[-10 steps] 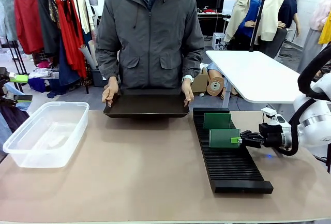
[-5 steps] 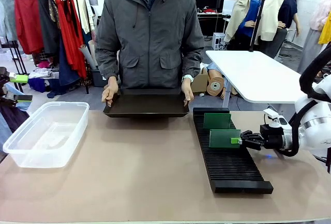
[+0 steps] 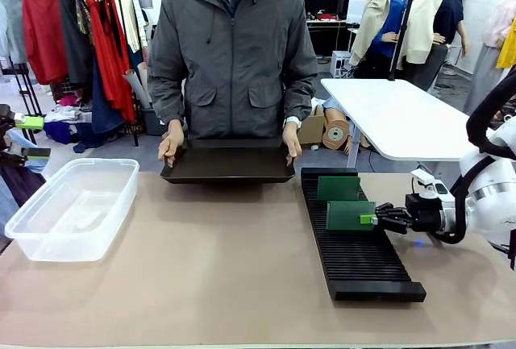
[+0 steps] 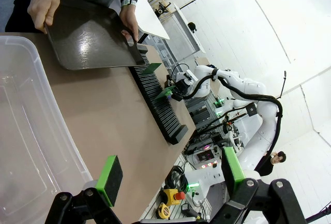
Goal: Sort PCBs into racks and boxes based on the side picked up.
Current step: If the short side of the Blank PCB is picked up, insert it into the PCB Rack ; if the long side is picked up, place it in the Organizing box.
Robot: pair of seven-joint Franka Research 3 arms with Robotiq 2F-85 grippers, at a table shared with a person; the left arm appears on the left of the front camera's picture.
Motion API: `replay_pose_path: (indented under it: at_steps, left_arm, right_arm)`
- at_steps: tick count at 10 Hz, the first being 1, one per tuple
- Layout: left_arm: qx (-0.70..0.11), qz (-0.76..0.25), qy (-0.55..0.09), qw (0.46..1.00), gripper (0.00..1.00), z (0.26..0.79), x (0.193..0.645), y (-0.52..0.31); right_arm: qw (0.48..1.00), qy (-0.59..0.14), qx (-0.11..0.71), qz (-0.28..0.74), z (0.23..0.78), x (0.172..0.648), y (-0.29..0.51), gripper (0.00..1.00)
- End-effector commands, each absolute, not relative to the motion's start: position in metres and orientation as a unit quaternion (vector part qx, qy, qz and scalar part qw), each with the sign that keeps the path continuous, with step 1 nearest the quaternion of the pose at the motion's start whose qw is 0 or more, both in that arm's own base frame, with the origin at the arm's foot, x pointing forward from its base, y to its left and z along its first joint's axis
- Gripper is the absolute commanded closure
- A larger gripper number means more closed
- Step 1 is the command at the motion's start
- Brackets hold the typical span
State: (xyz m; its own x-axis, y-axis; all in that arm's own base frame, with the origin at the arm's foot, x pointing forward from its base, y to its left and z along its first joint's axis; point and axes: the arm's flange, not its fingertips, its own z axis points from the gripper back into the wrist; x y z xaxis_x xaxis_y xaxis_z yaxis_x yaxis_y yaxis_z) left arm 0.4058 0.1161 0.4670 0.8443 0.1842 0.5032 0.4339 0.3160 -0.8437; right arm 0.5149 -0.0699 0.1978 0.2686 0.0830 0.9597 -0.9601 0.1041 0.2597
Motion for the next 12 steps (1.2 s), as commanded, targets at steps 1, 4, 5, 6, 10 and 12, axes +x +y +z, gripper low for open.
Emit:
replay_pose_path:
  at_steps: [1,4,5,6,10,12]
  left_arm:
    - [-0.582,-0.084,-0.266,0.764,0.0,0.469,0.404,0.116]
    - [-0.582,-0.084,-0.266,0.764,0.0,0.469,0.404,0.116]
    - [-0.582,-0.084,-0.266,0.764,0.0,0.469,0.404,0.116]
    - [-0.582,-0.084,-0.266,0.764,0.0,0.469,0.404,0.116]
    - [-0.582,-0.084,-0.266,0.764,0.0,0.469,0.404,0.116]
    - [-0.582,-0.084,-0.266,0.764,0.0,0.469,0.404,0.116]
  right_arm:
    - [0.628,-0.408,0.49,0.447,0.19,0.516,-0.071,1.0]
    - [0.625,-0.408,0.489,0.451,0.186,0.518,-0.069,1.0]
    - [0.626,-0.407,0.488,0.451,0.186,0.519,-0.068,1.0]
    - [0.625,-0.411,0.485,0.453,0.186,0.519,-0.068,1.0]
    - [0.627,-0.41,0.483,0.454,0.186,0.521,-0.066,1.0]
    - [0.643,-0.402,0.472,0.449,0.186,0.512,-0.063,1.0]
